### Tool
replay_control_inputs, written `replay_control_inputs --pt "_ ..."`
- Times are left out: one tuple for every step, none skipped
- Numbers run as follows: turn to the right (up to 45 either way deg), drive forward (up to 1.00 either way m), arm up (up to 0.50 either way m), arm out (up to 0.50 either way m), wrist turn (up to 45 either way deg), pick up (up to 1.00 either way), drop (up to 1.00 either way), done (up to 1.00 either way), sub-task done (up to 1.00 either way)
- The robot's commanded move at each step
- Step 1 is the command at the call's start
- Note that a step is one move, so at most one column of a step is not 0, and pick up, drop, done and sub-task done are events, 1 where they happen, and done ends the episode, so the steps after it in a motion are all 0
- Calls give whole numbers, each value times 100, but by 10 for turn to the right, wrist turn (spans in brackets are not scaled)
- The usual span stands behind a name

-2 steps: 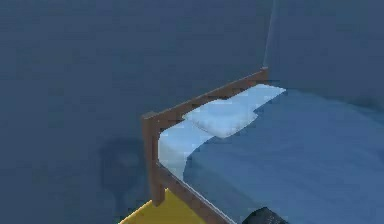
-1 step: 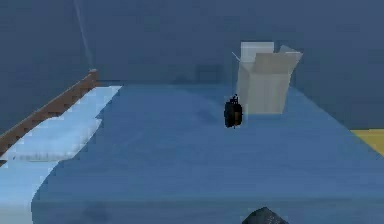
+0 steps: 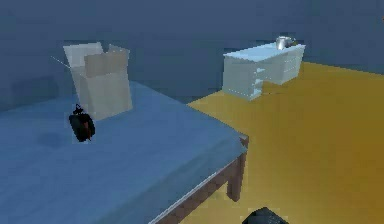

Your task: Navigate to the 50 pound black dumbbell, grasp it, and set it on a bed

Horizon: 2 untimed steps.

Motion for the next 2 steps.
replay_control_inputs --pt "90 0 0 0 0 0 0 0 0" --pt "0 25 0 0 0 0 0 0 0"
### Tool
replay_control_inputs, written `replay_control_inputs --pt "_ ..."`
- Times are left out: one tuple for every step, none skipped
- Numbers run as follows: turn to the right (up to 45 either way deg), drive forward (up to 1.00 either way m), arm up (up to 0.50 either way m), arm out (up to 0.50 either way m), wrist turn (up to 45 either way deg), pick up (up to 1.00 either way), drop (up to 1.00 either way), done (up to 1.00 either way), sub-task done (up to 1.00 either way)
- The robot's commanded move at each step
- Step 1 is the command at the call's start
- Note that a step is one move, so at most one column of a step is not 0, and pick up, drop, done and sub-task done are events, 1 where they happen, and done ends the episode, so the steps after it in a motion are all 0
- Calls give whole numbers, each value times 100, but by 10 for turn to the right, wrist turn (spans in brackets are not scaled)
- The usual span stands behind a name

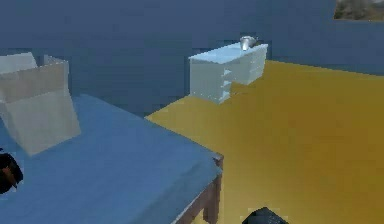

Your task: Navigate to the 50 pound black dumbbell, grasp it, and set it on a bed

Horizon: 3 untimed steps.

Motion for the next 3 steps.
replay_control_inputs --pt "450 0 0 0 0 0 0 0 0" --pt "450 0 0 0 0 0 0 0 0" --pt "450 0 0 0 0 0 0 0 0"
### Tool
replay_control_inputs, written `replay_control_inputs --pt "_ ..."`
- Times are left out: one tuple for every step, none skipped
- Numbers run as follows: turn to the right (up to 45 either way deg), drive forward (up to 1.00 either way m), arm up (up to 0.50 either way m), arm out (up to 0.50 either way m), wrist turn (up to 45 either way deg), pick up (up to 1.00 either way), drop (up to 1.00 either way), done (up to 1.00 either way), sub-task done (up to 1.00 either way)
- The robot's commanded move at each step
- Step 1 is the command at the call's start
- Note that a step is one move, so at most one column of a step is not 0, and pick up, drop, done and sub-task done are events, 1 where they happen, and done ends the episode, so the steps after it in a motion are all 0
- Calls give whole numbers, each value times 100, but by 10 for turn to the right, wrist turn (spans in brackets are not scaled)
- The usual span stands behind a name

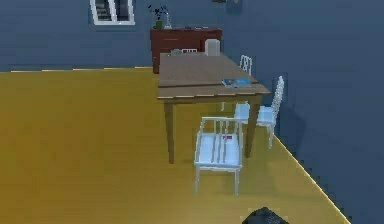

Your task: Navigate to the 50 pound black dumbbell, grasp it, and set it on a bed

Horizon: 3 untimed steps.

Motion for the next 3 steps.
replay_control_inputs --pt "240 0 0 0 0 0 0 0 0" --pt "-450 0 0 0 0 0 0 0 0" --pt "-450 0 0 0 0 0 0 0 0"
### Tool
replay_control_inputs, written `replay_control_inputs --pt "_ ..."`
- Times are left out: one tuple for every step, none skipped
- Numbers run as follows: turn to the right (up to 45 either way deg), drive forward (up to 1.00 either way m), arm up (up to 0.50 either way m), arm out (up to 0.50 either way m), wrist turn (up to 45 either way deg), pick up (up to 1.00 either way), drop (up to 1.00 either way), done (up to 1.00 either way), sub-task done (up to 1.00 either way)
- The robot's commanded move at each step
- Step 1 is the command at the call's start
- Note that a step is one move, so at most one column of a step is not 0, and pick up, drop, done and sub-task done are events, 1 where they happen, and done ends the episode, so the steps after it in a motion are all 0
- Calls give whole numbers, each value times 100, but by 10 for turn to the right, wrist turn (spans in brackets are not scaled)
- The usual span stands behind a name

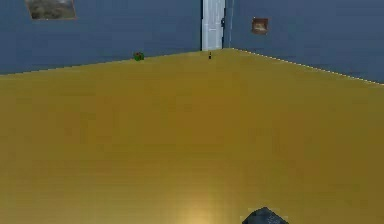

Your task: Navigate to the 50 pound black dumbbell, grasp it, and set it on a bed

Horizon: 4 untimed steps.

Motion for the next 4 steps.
replay_control_inputs --pt "-450 0 0 0 0 0 0 0 0" --pt "-240 0 0 0 0 0 0 0 0" --pt "450 0 0 0 0 0 0 0 0" --pt "450 0 0 0 0 0 0 0 0"
